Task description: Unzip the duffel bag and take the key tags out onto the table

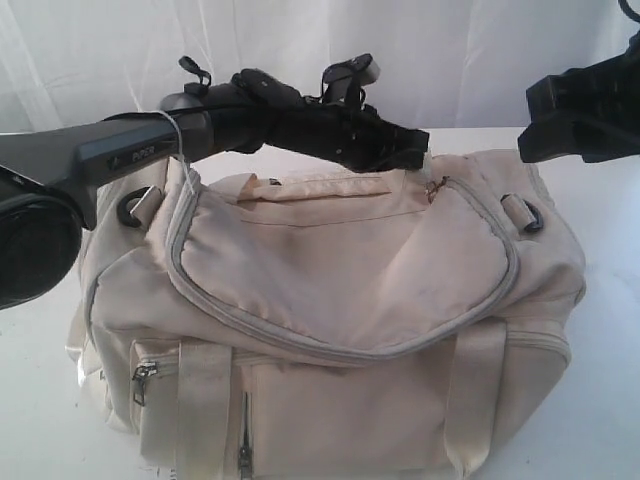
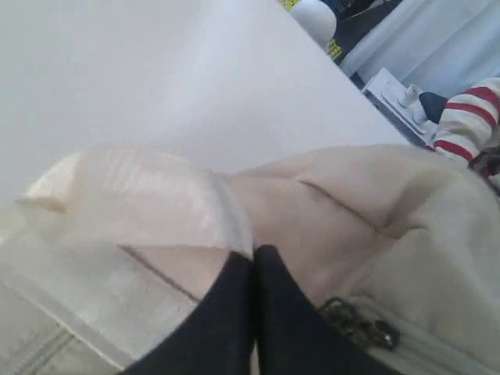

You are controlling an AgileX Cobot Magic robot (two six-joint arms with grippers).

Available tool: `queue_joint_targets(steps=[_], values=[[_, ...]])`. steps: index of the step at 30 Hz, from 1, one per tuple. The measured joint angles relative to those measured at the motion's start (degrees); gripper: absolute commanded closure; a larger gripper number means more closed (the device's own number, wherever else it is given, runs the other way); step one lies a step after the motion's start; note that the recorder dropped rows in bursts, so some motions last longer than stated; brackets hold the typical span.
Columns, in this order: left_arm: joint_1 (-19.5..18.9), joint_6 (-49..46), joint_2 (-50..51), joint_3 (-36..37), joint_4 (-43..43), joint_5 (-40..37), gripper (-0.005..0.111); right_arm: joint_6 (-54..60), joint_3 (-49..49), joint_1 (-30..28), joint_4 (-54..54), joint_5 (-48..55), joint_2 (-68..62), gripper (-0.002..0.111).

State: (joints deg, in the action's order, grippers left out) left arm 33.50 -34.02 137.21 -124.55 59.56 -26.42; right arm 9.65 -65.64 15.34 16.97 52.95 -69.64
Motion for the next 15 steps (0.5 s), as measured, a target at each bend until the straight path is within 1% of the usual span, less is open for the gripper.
queue_joint_targets(steps=[5, 9, 11, 15], values=[[-1.1, -0.7, -4.5, -4.2, -5.1, -3.6, 0.107, 0.0, 0.0, 0.0, 0.0, -0.1, 0.0, 0.054], [-2.3, -0.8, -6.4, -5.9, -8.9, -6.6, 0.107, 0.0, 0.0, 0.0, 0.0, -1.2, 0.0, 0.054], [-2.4, -0.8, -6.8, -6.3, -10.1, -8.1, 0.107, 0.0, 0.0, 0.0, 0.0, -2.5, -0.3, 0.054], [-2.8, -0.9, -7.1, -6.7, -10.9, -11.0, 0.107, 0.3, 0.0, 0.0, 0.0, -8.6, -2.0, 0.054]])
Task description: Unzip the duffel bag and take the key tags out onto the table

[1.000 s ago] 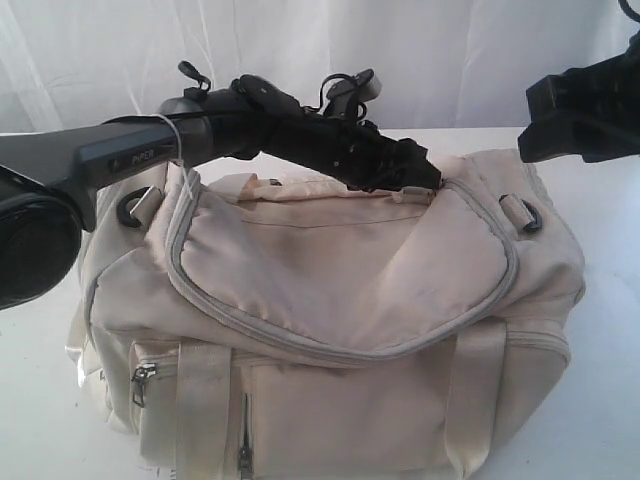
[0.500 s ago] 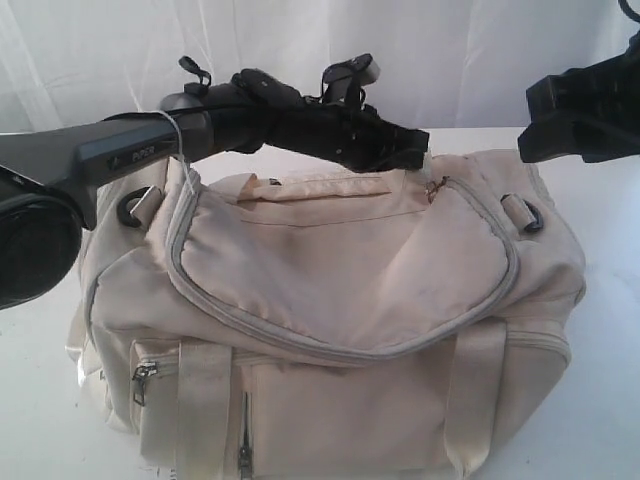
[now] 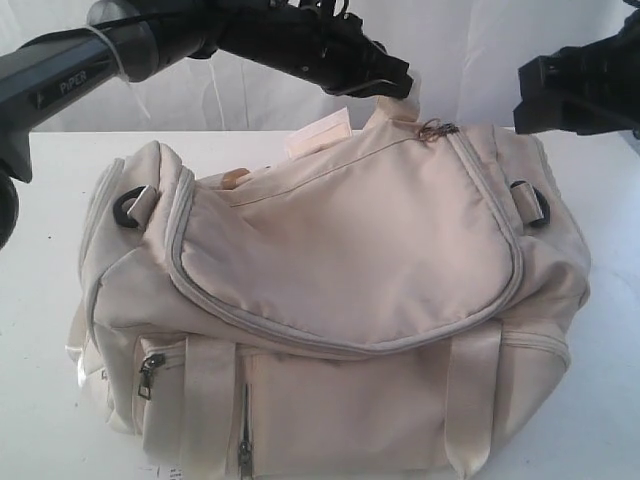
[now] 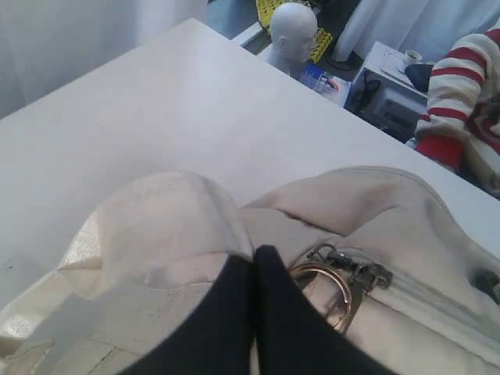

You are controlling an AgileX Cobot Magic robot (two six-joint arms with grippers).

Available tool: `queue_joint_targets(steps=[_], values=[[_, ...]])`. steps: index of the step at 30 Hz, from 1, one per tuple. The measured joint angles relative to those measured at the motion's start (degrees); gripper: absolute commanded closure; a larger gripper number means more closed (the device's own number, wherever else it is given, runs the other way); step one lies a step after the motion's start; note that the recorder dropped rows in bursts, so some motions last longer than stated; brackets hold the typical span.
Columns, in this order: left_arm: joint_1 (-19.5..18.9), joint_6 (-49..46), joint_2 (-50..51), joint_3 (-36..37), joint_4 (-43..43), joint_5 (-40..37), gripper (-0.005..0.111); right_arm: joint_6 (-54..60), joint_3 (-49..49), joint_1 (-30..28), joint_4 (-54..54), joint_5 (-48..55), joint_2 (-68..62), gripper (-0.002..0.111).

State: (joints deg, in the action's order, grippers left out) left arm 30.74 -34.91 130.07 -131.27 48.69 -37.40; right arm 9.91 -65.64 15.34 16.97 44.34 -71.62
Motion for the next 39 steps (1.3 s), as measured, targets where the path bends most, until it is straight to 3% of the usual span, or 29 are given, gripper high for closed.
queue_joint_targets(steps=[5, 11, 15, 29, 36, 39], values=[[0.0, 0.0, -0.1, -0.2, -0.3, -2.2, 0.107, 8.2, 0.0, 0.0, 4.1, -9.8, -4.6, 0.054], [0.0, -0.1, -0.1, -0.3, -0.3, -2.9, 0.107, 31.4, -3.4, 0.1, 21.2, -8.4, -11.6, 0.054], [0.0, -0.1, -0.1, -0.3, -0.3, -3.1, 0.107, 38.4, -6.6, 0.1, 25.1, -8.3, -15.7, 0.054], [0.0, 0.0, -0.1, -0.3, -0.3, -3.6, 0.107, 40.6, -9.6, 1.7, 26.3, -7.6, -24.4, 0.054], [0.0, 0.1, -0.1, -0.3, -0.3, -3.8, 0.107, 40.6, -9.7, 1.7, 26.3, -9.6, -25.7, 0.070], [0.0, 0.1, -0.1, -0.3, -0.3, -3.9, 0.107, 40.6, -10.1, 1.7, 26.5, -9.8, -27.1, 0.070]])
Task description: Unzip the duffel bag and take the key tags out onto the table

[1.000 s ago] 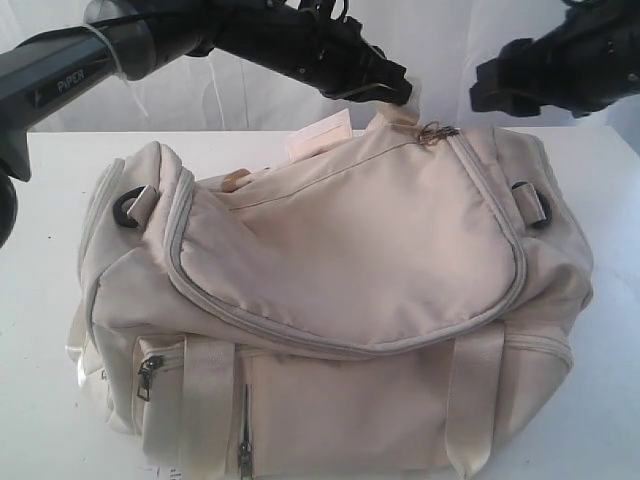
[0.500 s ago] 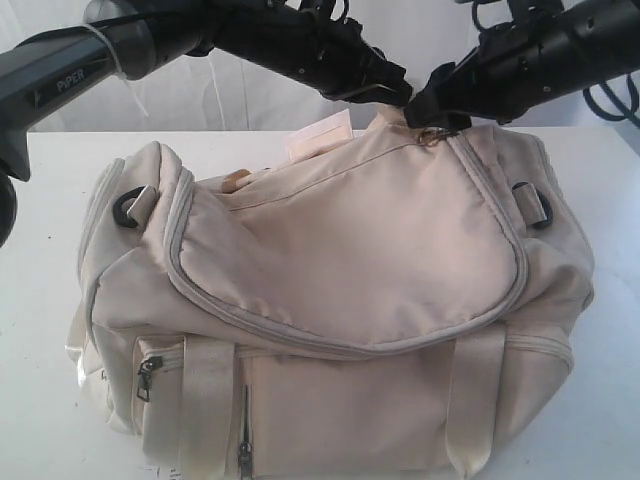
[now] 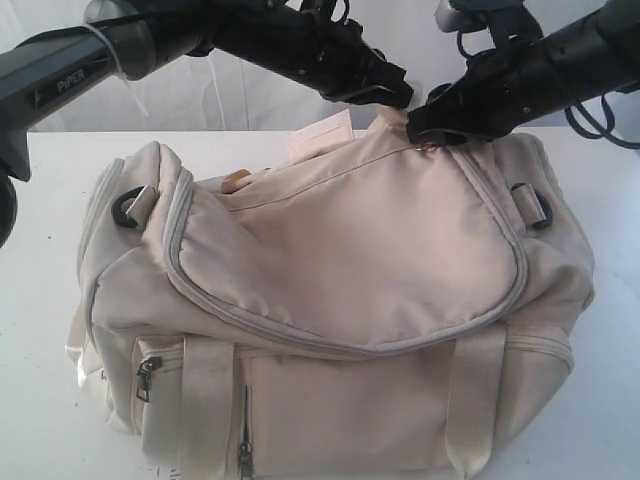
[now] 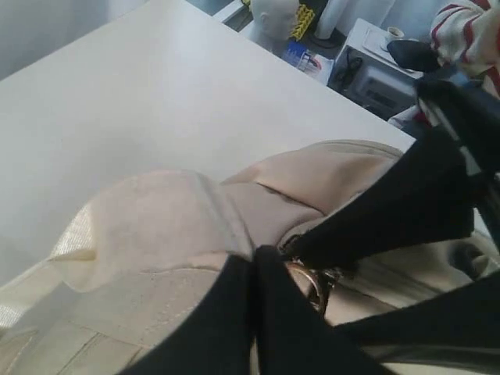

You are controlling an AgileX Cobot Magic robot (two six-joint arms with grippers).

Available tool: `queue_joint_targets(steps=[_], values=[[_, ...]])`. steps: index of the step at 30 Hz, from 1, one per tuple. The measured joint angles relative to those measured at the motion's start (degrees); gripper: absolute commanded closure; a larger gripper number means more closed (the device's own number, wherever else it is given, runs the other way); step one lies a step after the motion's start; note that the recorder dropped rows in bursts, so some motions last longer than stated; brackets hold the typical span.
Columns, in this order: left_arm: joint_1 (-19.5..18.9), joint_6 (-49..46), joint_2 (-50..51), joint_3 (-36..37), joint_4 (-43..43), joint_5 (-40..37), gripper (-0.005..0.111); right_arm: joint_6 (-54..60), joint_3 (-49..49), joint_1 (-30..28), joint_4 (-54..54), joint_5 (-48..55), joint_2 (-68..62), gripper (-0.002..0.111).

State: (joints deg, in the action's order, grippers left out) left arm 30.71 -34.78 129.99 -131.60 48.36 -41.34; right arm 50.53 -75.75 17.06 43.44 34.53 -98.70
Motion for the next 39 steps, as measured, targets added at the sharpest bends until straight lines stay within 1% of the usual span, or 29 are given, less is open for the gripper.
queue_joint_targets(steps=[2, 4, 6, 10, 11, 16, 20, 21, 22, 23, 26, 27, 30, 33, 36, 39], values=[[0.0, 0.0, 0.0, 0.0, 0.0, -0.1, 0.107, -0.1, 0.0, 0.0, 0.2, -0.5, -0.8, 0.070], [0.0, 0.0, 0.0, 0.0, 0.0, -0.1, 0.107, -0.8, 0.0, 0.1, 0.3, -0.8, -1.2, 0.074], [0.0, 0.0, 0.0, 0.0, 0.0, -0.1, 0.107, -1.1, 0.0, 0.1, 0.3, -1.0, -1.5, 0.083], [0.0, 0.0, 0.0, 0.0, 0.0, -0.1, 0.107, -1.7, 0.0, 0.1, 0.3, -1.6, -1.6, 0.107], [0.0, 0.0, 0.0, 0.0, 0.0, -0.1, 0.107, -1.9, 0.0, 0.1, 0.3, -1.6, -1.6, 0.108], [0.0, 0.0, 0.0, 0.0, 0.0, -0.1, 0.107, -2.5, 0.0, 0.1, 0.2, -1.6, 0.6, 0.108], [0.0, 0.0, 0.0, 0.0, 0.0, 0.0, 0.107, -1.8, 0.0, 0.1, -1.7, 3.4, 2.4, 0.108], [0.0, 0.0, 0.0, 0.0, 0.0, 0.1, 0.107, 2.5, 0.0, 0.1, -2.4, 5.7, 2.7, 0.107], [0.0, 0.0, 0.0, 0.0, 0.0, 0.1, 0.107, 7.0, 0.0, 0.1, -2.6, 7.4, 2.8, 0.102], [0.0, 0.0, 0.0, 0.0, 0.0, 0.1, 0.107, 13.0, 0.0, 0.1, -2.9, 9.0, 2.8, 0.093], [0.0, 0.0, 0.0, 0.0, 0.0, 0.1, 0.107, 21.3, 0.0, 0.1, -3.0, 10.1, 2.8, 0.053], [0.0, 0.0, 0.0, 0.0, 0.0, 0.1, 0.107, 23.8, 0.0, 0.2, -3.0, 10.1, 2.8, 0.049], [0.0, 0.0, 0.0, 0.0, 0.0, 0.1, 0.107, 28.3, 0.0, 1.1, -3.1, 9.5, 2.8, 0.049], [0.0, 0.0, 0.0, 0.0, 0.0, 0.1, 0.107, 30.2, 0.0, 2.9, -4.4, 6.7, 2.8, 0.049], [0.0, 0.0, 0.0, 0.0, 0.0, 0.1, 0.107, 28.1, 0.0, 4.8, -9.2, 3.6, 2.8, 0.049], [0.0, 0.0, 0.0, 0.0, 0.0, 0.2, 0.107, 24.7, 0.0, 5.9, -14.6, 2.1, 2.8, 0.052]])
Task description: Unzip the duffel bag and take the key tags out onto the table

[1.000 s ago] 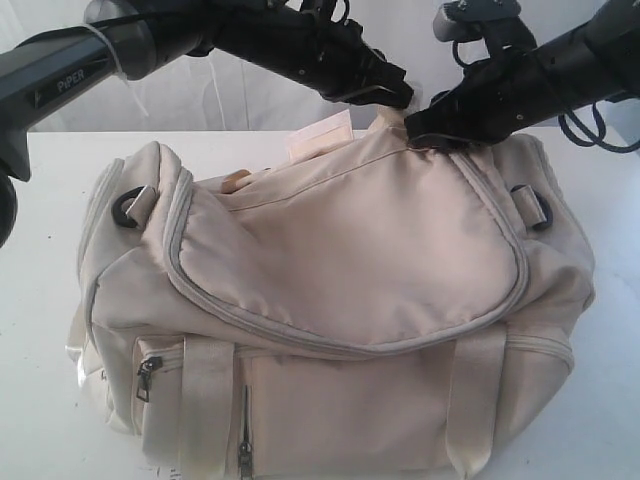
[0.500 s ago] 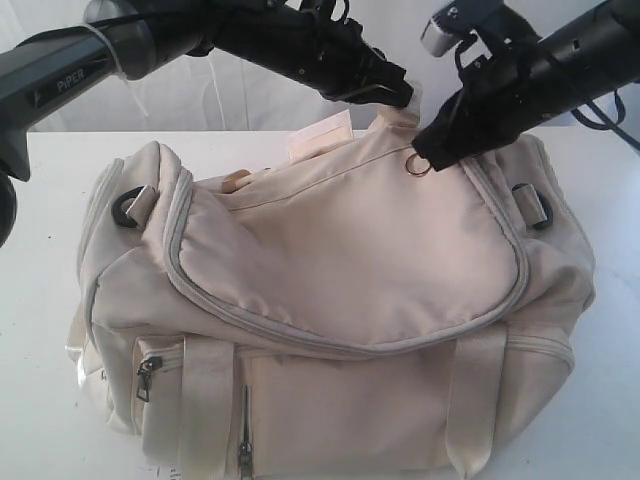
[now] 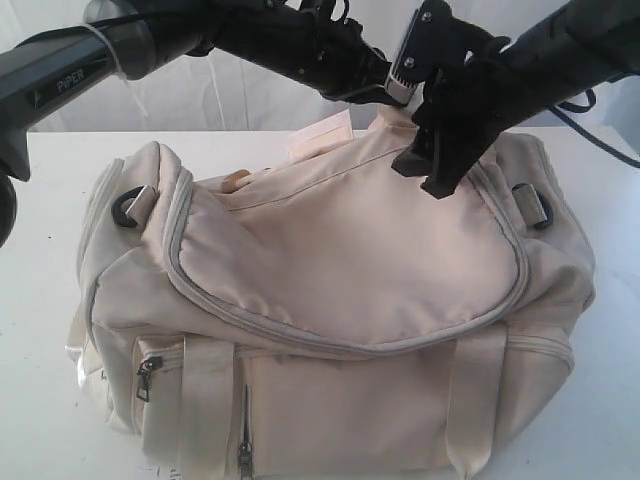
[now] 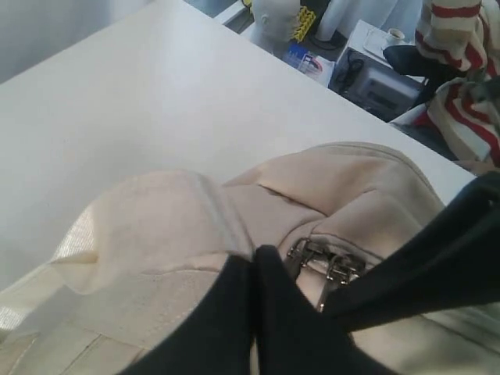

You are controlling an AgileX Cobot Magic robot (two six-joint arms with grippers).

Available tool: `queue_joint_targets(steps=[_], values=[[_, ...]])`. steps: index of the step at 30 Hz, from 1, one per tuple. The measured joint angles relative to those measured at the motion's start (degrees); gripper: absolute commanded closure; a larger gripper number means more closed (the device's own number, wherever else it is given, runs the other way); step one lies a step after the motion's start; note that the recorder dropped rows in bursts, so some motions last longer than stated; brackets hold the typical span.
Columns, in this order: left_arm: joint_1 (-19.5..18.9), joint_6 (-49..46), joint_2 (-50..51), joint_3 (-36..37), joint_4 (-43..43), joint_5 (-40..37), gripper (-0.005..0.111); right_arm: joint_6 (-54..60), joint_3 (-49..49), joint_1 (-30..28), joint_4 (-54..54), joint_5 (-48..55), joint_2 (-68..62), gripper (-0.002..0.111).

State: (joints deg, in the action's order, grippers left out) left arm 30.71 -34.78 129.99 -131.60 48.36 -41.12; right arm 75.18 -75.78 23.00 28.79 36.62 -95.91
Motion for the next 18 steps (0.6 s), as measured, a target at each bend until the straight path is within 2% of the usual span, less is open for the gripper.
queue_joint_targets(steps=[3, 14, 16, 18], values=[[0.0, 0.1, 0.0, 0.0, 0.0, 0.1, 0.107, -4.5, 0.0, 0.4, -3.2, -0.1, -0.1, 0.057], [-0.6, 0.7, 0.0, 0.0, -0.4, 0.5, 0.107, -15.8, 0.0, 3.6, -13.0, -2.6, -2.6, 0.057], [-0.7, 0.7, 0.0, 0.0, -0.9, 1.6, 0.107, -21.2, 0.0, 4.1, -17.5, -4.3, -3.0, 0.065], [-0.8, 0.8, 0.1, 0.0, -0.9, 2.4, 0.107, -26.8, 0.0, 4.5, -21.5, -5.5, -3.2, 0.081]])
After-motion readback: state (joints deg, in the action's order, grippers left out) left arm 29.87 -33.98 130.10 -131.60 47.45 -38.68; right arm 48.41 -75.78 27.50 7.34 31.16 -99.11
